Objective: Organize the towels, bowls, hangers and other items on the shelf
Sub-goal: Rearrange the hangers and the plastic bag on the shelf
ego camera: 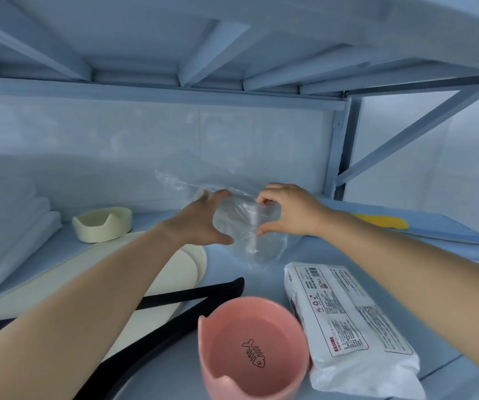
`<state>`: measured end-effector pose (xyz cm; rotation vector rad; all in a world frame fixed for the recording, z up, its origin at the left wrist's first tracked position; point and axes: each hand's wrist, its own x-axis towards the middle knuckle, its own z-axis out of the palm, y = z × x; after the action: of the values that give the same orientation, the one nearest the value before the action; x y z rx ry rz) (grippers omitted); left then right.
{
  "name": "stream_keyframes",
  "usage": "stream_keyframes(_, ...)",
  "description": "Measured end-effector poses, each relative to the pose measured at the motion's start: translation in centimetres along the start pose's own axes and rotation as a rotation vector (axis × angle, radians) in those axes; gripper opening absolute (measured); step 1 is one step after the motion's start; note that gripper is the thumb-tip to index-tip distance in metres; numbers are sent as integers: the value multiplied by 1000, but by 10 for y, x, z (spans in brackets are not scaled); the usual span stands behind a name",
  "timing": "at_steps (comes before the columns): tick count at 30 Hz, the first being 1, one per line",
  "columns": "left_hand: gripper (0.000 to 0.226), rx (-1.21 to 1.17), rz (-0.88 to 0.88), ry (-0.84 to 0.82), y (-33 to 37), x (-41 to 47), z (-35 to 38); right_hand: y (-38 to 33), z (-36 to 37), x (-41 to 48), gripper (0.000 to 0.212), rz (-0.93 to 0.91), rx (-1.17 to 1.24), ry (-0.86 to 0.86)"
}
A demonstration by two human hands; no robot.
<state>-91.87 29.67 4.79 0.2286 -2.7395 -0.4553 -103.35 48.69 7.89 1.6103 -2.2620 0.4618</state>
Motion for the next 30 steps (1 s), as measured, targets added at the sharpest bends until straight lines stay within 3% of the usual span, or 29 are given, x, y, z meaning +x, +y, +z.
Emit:
stream_keyframes(9, 100, 52, -66, 48, -20, 9, 9, -7, 31, 42, 59, 78, -50, 43)
stream_keyframes(15, 73, 192, -307, -47, -77, -39, -21, -8, 39, 69, 58, 107, -176, -31)
stream_keyframes(19, 58, 266, -495, -81, -110, -83, -45, -35, 51, 83, 61, -125, -218, 87)
stream_keyframes(24, 46, 317, -658, -165, -134, -126, -56, -90, 86, 103, 41, -317, -56, -144)
stream_keyframes(30, 53, 359, -812, -234, -153, -156, -58, -119, 142, 117, 52, -176, -31, -423)
